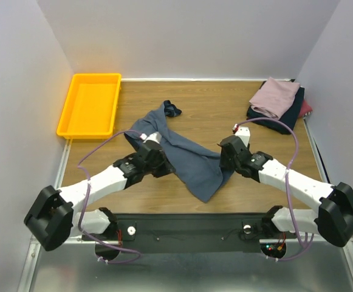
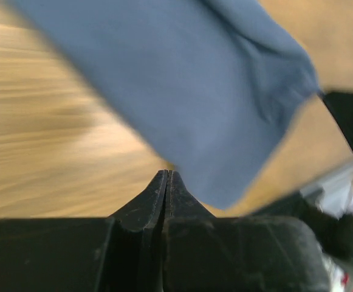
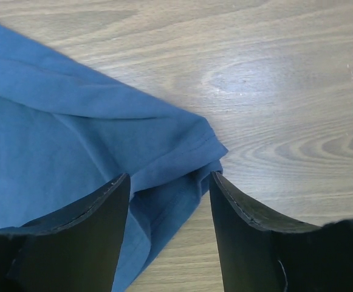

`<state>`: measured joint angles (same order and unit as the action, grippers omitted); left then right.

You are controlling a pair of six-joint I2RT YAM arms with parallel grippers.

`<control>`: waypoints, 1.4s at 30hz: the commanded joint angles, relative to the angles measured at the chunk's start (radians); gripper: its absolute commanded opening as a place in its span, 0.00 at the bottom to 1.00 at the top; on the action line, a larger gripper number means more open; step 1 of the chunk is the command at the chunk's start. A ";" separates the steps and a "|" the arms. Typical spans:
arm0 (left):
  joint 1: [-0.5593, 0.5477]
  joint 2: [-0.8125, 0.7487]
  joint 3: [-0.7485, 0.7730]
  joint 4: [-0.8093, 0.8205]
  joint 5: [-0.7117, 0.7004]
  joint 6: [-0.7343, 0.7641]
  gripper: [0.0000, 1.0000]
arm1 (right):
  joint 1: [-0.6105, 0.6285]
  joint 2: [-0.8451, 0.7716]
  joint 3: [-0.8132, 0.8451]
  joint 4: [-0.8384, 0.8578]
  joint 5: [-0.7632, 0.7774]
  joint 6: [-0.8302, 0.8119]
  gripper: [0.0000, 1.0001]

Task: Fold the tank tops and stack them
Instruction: Flatten the tank top out

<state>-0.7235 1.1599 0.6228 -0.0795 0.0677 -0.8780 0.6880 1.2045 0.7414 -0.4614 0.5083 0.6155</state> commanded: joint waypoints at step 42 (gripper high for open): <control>-0.395 0.452 0.176 0.116 -0.115 -0.141 0.55 | -0.002 -0.043 0.006 0.127 -0.125 -0.010 0.09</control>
<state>-1.1137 1.5810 0.7609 0.0433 0.0463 -0.9768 0.6880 1.1664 0.7090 -0.3714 0.3820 0.6090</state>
